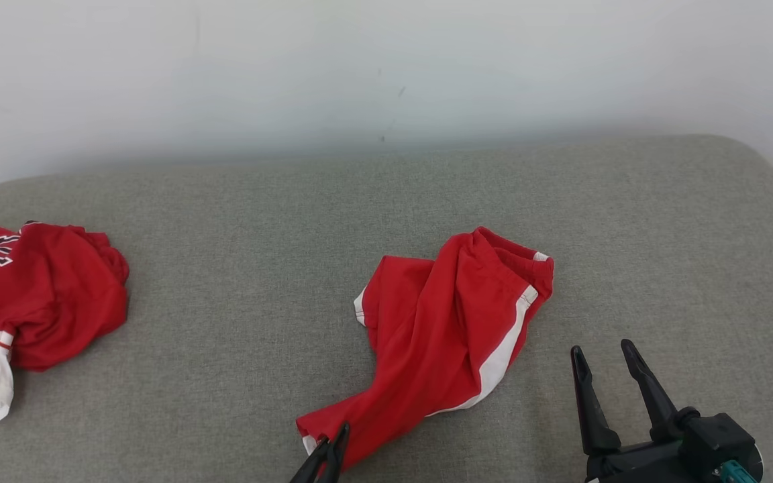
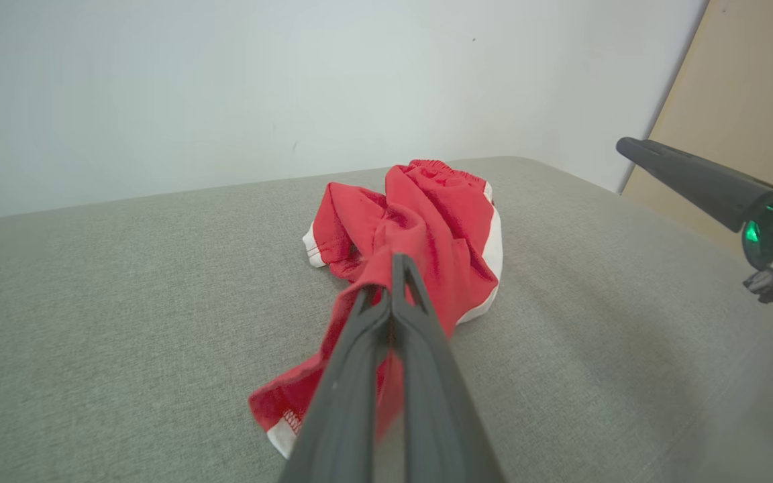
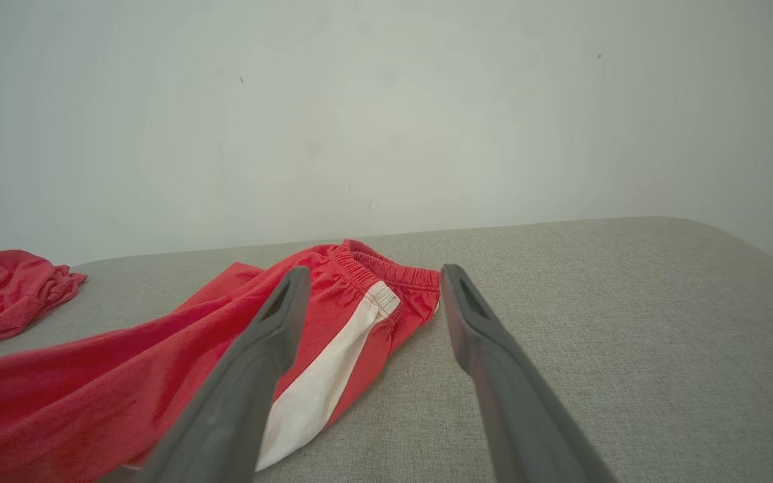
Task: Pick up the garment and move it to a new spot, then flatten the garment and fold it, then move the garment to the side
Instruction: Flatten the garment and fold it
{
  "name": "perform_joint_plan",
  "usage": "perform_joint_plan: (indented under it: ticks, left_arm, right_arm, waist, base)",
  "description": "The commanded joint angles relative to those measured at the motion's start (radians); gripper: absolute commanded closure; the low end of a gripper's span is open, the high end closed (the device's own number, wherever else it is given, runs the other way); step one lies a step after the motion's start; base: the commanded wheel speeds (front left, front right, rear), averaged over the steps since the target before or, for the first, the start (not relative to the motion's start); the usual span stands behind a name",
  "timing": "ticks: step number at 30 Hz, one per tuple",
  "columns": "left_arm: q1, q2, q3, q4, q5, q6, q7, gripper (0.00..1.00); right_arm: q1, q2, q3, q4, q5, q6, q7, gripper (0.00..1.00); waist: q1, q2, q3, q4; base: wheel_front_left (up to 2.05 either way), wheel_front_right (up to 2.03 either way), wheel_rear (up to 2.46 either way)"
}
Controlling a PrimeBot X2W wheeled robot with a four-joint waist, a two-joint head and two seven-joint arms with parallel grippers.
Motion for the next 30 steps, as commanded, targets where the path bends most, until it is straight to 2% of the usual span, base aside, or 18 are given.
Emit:
perform_joint_plan:
  ticks: [1,10,19,25,28,30]
  left_arm:
    - [0.011,0.008,0.002,-0.013,-0.009,0.003,0.005,1.00]
    - [-0.068,0.050,0.037,0.009,0.001,0.007,0.007,1.00]
    - [-0.281,0.102,0.082,0.208,-0.012,-0.008,-0.023,1.00]
    - [-0.429,0.128,0.108,0.413,-0.029,-0.018,-0.059,1.00]
    - [-0.468,0.136,0.115,0.475,-0.010,-0.006,-0.066,1.00]
    - [-0.494,0.122,0.116,0.527,-0.008,0.005,-0.069,0.99]
  right_arm:
    - [0.006,0.002,-0.003,-0.002,0.005,-0.002,-0.001,0.00]
    - [-0.022,-0.005,0.015,0.015,0.007,-0.002,-0.001,0.00]
    - [-0.062,-0.013,0.009,0.041,0.007,-0.002,-0.001,0.00]
    - [-0.086,-0.014,-0.001,0.059,0.007,-0.002,-0.001,0.00]
    - [-0.089,-0.011,-0.003,0.062,0.003,-0.002,-0.001,0.00]
    - [-0.092,-0.010,-0.006,0.065,0.002,-0.002,-0.001,0.00]
  waist:
    - [0.0000,0.0000,0.003,0.005]
    - [0.0000,0.0000,0.012,-0.011]
    - [0.0000,0.0000,0.073,-0.088]
    - [0.0000,0.0000,0.114,-0.126]
    - [0.0000,0.0000,0.118,-0.129]
    - [0.0000,0.0000,0.118,-0.128]
  base:
    - [0.00,0.00,0.00]
    - [0.00,0.00,0.00]
    - [0.00,0.00,0.00]
    - [0.00,0.00,0.00]
    - [0.00,0.00,0.00]
    - [0.00,0.00,0.00]
